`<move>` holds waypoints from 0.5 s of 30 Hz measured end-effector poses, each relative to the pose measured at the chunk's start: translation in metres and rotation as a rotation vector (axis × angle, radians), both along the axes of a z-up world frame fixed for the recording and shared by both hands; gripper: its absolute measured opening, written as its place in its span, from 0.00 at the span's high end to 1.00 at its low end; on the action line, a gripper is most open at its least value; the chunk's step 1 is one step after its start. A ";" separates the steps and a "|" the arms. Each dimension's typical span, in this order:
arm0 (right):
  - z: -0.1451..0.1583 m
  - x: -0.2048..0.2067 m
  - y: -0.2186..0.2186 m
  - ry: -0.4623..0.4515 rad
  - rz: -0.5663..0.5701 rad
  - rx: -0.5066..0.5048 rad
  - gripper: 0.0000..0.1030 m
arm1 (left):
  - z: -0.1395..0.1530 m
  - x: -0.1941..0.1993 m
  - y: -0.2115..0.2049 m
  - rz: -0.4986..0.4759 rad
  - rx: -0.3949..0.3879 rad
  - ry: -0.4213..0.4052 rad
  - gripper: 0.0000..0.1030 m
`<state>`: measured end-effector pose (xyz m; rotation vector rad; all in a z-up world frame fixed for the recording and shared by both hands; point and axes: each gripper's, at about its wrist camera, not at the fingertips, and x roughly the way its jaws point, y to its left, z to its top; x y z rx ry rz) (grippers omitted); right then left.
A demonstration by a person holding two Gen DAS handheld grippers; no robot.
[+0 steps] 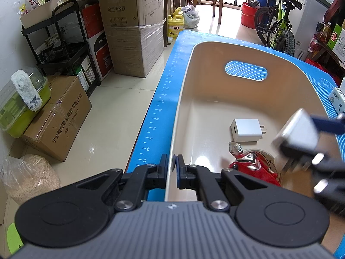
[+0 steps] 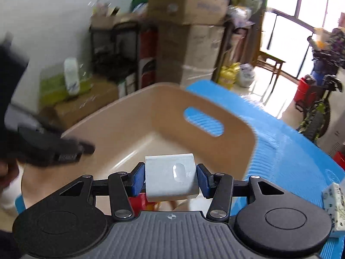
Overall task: Organize rigid objects
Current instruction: 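Carry the white charger into the basket and open the right gripper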
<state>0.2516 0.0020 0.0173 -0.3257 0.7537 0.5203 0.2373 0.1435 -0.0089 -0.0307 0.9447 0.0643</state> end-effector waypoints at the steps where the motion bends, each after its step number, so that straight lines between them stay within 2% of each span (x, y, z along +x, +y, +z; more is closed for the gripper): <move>1: -0.004 0.000 0.003 0.014 0.000 -0.008 0.45 | 0.000 0.000 0.000 0.000 0.000 0.000 0.92; 6: -0.022 0.001 0.009 0.059 -0.005 -0.049 0.45 | 0.001 0.000 0.002 -0.002 0.001 -0.002 0.92; 10: -0.019 0.005 0.006 0.082 -0.010 -0.031 0.44 | 0.002 0.001 0.002 -0.001 0.002 -0.002 0.92; 15: -0.003 0.001 -0.005 0.016 -0.015 0.040 0.34 | 0.002 0.001 0.002 -0.001 0.001 -0.003 0.92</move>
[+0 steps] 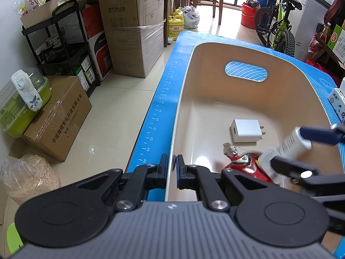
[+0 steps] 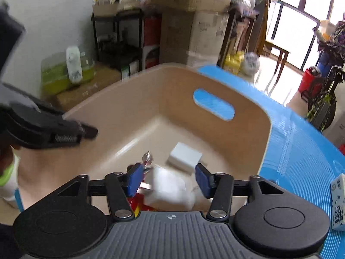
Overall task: Organize rigid objects
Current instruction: 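Carry the white charger into the basket and open the right gripper, then grasp the black TV remote across its middle with the right gripper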
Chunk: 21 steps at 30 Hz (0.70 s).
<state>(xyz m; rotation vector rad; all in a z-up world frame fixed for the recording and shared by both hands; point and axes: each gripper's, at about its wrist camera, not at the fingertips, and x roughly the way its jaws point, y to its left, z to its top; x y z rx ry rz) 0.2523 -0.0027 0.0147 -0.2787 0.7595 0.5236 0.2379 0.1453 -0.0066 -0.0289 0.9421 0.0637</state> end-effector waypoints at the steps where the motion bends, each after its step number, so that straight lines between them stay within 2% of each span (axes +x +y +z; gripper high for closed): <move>1: 0.005 -0.002 -0.004 -0.018 -0.006 0.016 0.32 | 0.000 0.000 0.000 0.000 0.001 0.000 0.92; 5: 0.023 -0.009 -0.026 -0.096 -0.048 0.038 0.30 | 0.001 0.000 0.001 0.000 0.002 0.000 0.91; 10: 0.038 -0.009 -0.072 -0.155 -0.179 0.071 0.29 | 0.002 0.000 0.002 0.000 -0.001 -0.002 0.91; 15: 0.030 0.003 -0.119 -0.112 -0.307 0.088 0.28 | 0.002 -0.001 0.002 0.000 -0.001 -0.001 0.91; 18: 0.014 0.007 -0.136 -0.097 -0.361 0.055 0.28 | 0.001 -0.001 0.001 0.000 0.001 -0.001 0.91; 21: -0.005 0.014 -0.145 -0.035 -0.393 0.054 0.28 | 0.002 -0.001 0.002 0.000 0.000 -0.001 0.91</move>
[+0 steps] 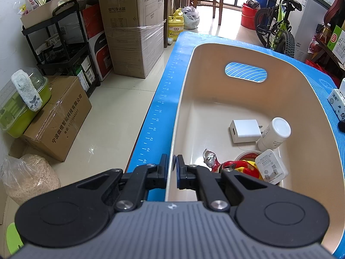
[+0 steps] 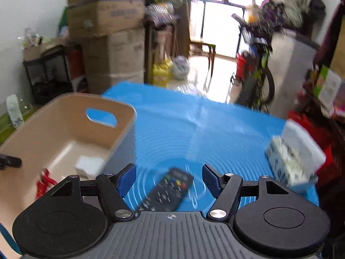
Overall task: Organize rigid objects
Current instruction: 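Grasp the black TV remote across its middle with the right gripper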
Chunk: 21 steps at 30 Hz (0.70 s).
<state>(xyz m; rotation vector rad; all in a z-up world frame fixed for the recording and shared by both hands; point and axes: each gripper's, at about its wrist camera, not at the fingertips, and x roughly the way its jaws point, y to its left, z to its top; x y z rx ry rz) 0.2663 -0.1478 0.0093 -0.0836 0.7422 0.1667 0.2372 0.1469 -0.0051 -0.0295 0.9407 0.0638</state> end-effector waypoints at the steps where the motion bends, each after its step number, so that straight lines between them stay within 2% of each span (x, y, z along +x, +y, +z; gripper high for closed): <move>1: -0.006 0.001 0.000 0.015 -0.005 0.003 0.28 | 0.000 0.000 0.000 0.000 0.000 0.000 0.91; 11: -0.059 0.022 0.018 0.157 -0.063 0.070 0.28 | 0.000 -0.001 0.000 -0.002 0.004 -0.001 0.91; 21: -0.079 0.041 0.024 0.195 -0.131 0.017 0.25 | 0.000 -0.001 -0.001 -0.001 0.005 -0.001 0.91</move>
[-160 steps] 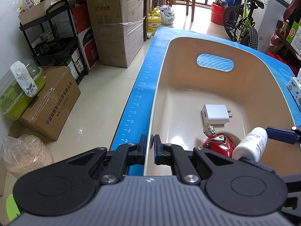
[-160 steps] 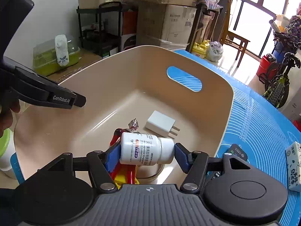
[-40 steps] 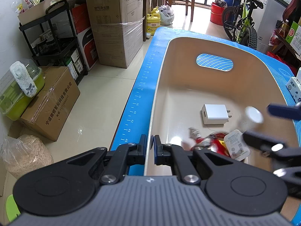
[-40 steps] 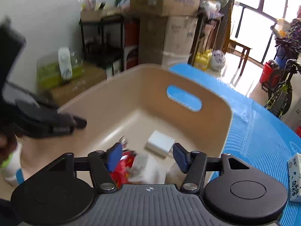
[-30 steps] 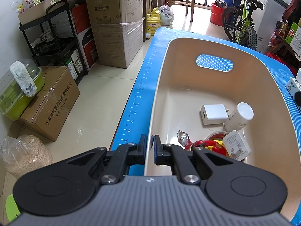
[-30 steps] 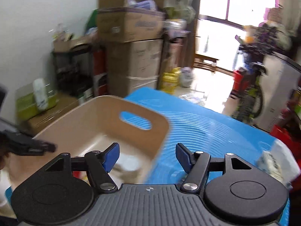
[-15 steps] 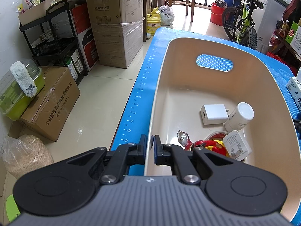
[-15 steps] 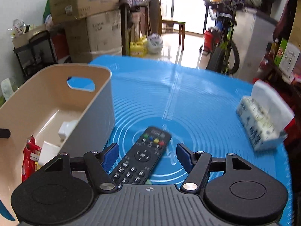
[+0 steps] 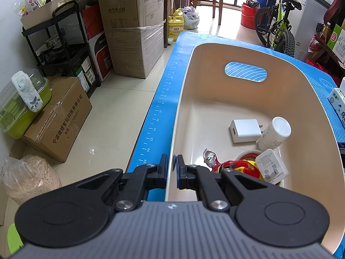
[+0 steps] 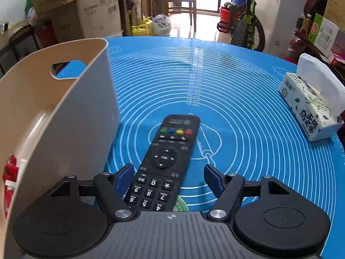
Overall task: Organize rigid objects
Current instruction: 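Grasp the black TV remote across its middle with the right gripper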
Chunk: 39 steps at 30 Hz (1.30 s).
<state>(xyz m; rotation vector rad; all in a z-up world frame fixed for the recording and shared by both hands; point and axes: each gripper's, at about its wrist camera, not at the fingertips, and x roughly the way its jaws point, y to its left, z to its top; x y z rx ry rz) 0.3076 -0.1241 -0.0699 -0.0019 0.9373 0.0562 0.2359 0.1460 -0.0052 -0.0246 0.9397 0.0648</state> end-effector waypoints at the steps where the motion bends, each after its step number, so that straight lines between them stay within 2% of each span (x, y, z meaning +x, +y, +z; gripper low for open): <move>1: -0.001 0.001 0.000 0.000 -0.004 -0.004 0.25 | 0.000 0.000 0.000 0.000 0.001 0.000 0.91; 7: 0.004 -0.002 0.007 -0.048 -0.001 -0.100 0.21 | 0.000 0.000 0.000 0.000 0.001 0.000 0.91; 15: 0.002 0.003 0.000 -0.009 -0.009 -0.041 0.21 | 0.000 0.000 0.000 -0.001 0.002 0.000 0.91; 22: 0.011 -0.005 0.000 -0.020 0.077 -0.061 0.21 | 0.001 0.000 0.001 0.000 0.000 0.000 0.91; 27: 0.003 0.010 -0.007 0.058 0.045 0.015 0.21 | 0.001 0.000 0.000 0.000 -0.001 0.000 0.91; 29: -0.002 0.016 -0.006 0.083 0.028 0.011 0.19 | 0.001 0.000 0.001 0.000 0.000 0.000 0.91; 32: -0.006 0.016 0.002 0.071 0.009 -0.043 0.19 | 0.001 0.000 0.001 0.001 -0.003 0.000 0.91; 36: -0.011 0.014 0.011 0.059 0.008 -0.093 0.23 | 0.001 0.000 0.000 0.000 -0.001 0.000 0.91; 38: -0.013 0.011 0.011 0.049 0.001 -0.064 0.29 | 0.001 0.000 0.001 0.001 -0.003 -0.001 0.91; 39: -0.012 0.011 0.008 0.048 0.007 -0.041 0.36 | 0.001 0.000 0.000 0.001 -0.002 0.000 0.91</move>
